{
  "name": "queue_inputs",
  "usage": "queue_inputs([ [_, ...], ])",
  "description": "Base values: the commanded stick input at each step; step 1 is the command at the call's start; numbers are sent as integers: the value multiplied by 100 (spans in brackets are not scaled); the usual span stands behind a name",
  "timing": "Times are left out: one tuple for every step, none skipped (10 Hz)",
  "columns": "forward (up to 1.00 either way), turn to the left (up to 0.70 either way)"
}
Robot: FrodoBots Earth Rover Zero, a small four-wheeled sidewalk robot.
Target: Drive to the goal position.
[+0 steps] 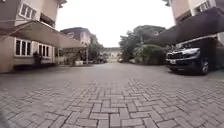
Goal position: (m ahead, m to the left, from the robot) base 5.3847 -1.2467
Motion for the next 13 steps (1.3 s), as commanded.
queue_inputs([
  [70,0],
  [70,0],
  [70,0],
  [70,0],
  [70,0],
  [70,0],
  [70,0],
  [70,0],
  [70,0],
  [70,0],
  [70,0],
  [70,0],
  [70,0],
])
